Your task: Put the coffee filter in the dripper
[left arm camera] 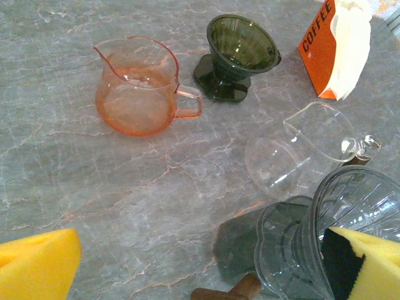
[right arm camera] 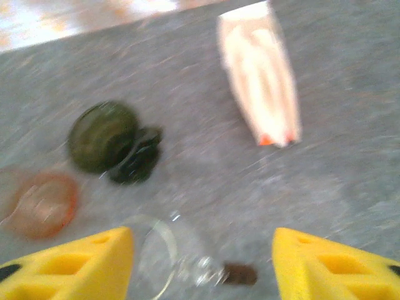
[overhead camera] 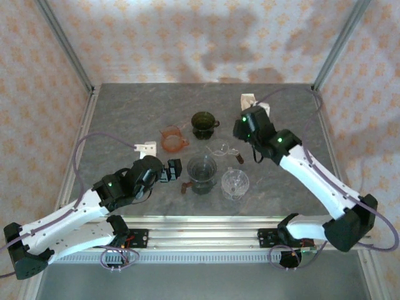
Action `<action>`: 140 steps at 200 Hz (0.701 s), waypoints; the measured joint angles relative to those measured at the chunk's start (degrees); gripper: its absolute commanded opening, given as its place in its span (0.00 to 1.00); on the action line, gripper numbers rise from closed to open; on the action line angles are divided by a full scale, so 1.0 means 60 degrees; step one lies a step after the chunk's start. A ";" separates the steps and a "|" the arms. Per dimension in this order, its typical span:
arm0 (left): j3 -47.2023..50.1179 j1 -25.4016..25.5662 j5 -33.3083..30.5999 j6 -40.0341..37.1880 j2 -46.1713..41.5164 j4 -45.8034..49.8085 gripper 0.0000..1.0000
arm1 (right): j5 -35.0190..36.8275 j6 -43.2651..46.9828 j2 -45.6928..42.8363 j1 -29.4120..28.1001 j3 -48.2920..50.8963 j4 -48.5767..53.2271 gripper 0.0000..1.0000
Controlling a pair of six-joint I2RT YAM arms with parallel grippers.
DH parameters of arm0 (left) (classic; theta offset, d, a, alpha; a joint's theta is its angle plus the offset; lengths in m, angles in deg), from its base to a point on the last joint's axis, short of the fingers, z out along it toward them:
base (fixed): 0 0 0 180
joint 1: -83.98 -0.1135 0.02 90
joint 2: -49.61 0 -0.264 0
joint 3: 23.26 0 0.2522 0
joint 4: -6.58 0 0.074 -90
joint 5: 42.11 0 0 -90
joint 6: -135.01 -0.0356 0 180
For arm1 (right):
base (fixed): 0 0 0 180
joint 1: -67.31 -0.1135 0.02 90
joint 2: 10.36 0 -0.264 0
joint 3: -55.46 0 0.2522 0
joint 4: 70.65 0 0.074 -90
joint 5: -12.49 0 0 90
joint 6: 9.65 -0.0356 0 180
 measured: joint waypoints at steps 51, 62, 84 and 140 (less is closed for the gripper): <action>0.0007 0.0000 0.0007 0.0058 0.0120 -0.0189 1.00 | 0.0448 0.1002 0.3483 0.1428 -0.1993 0.0036 0.27; 0.0007 0.0000 0.0007 0.0058 0.0178 -0.0189 1.00 | 0.0379 0.1089 0.4033 0.1636 -0.2295 0.0066 0.27; 0.0007 0.0000 0.0007 0.0062 0.0211 -0.0193 1.00 | 0.0277 0.1202 0.4856 0.2033 -0.2856 0.0193 0.27; 0.0015 -0.0004 0.0007 0.0058 0.0302 -0.0251 1.00 | 0.0022 0.1362 0.5821 0.2240 -0.3668 0.0255 0.27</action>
